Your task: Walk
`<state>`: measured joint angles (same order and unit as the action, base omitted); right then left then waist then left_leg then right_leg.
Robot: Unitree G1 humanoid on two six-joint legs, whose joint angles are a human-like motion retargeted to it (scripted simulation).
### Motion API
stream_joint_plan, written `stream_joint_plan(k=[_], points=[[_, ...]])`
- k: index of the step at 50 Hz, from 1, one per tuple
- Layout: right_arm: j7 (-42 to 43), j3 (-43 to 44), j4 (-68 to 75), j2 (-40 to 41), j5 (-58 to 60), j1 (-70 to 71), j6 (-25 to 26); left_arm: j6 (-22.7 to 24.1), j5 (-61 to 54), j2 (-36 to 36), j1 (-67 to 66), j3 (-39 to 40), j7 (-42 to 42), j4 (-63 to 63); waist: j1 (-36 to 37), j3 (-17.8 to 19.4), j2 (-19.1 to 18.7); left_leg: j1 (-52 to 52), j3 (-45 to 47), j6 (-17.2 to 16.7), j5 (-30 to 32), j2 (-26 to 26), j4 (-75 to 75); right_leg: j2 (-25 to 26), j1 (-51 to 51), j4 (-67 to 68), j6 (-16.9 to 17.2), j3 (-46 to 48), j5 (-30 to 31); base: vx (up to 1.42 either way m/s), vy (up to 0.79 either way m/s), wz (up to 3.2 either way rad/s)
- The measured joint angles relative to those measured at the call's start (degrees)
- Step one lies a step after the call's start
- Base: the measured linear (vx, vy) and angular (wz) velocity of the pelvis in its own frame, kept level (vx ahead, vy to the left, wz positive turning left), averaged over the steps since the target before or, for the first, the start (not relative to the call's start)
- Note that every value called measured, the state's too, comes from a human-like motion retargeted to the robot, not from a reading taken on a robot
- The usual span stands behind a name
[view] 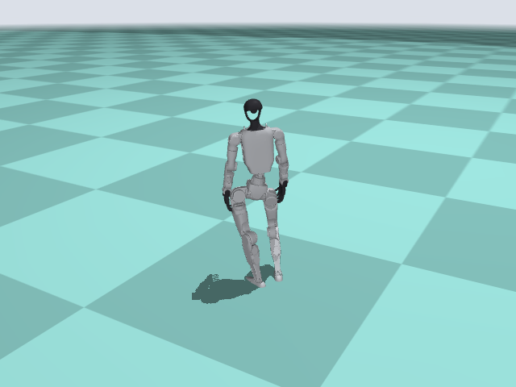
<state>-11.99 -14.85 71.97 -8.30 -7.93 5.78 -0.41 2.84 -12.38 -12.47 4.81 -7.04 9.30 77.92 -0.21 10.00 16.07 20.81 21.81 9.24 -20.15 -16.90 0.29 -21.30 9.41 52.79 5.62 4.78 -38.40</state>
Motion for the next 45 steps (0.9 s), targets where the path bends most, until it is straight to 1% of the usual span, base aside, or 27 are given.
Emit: stream_joint_plan(k=[10, 23, 38, 45], points=[[2.1, 2.4, 3.0, -0.6, -1.6, -0.8, -0.2, 1.1, -0.2, -0.5, 1.0, -1.0, -1.1, 0.1, 0.1, 0.7, -1.2, -1.1, 2.1, -1.4, -0.5, 3.7, 3.5, 4.2, -3.2, -6.7, 0.7, 0.7, 0.9, -0.01, -0.11, -0.28], [4.0, 3.8, 3.9, -1.6, -3.3, -0.2, -1.1, 1.7, 0.0, -0.1, 1.2, -2.6, -1.4, 1.3, -0.8, 2.2, -3.6, -4.4, 1.9, -2.8, -2.0, 8.1, 10.6, 7.6, -4.1, -9.2, 0.7, 1.7, 2.0, -0.01, -0.09, -0.11], [5.8, 5.5, 4.0, -2.9, -5.9, -0.1, -2.0, 2.1, -1.0, -0.7, 1.6, -2.4, -3.1, 1.0, -1.2, 2.8, -6.2, -11.1, -0.7, -4.3, -5.8, 13.0, 21.6, 10.8, -3.4, -9.9, -0.6, 2.8, 2.6, -0.01, -0.06, 0.03], [6.8, 6.8, 4.6, -3.3, -7.0, -0.5, -2.1, 2.2, -2.4, -0.8, 1.5, -1.6, -4.1, 0.5, -0.4, 3.4, -8.2, -16.2, -5.0, -6.0, -9.2, 15.9, 30.5, 13.3, -3.4, -9.9, -1.3, 3.1, 3.2, 0.00, 0.00, 0.00]])
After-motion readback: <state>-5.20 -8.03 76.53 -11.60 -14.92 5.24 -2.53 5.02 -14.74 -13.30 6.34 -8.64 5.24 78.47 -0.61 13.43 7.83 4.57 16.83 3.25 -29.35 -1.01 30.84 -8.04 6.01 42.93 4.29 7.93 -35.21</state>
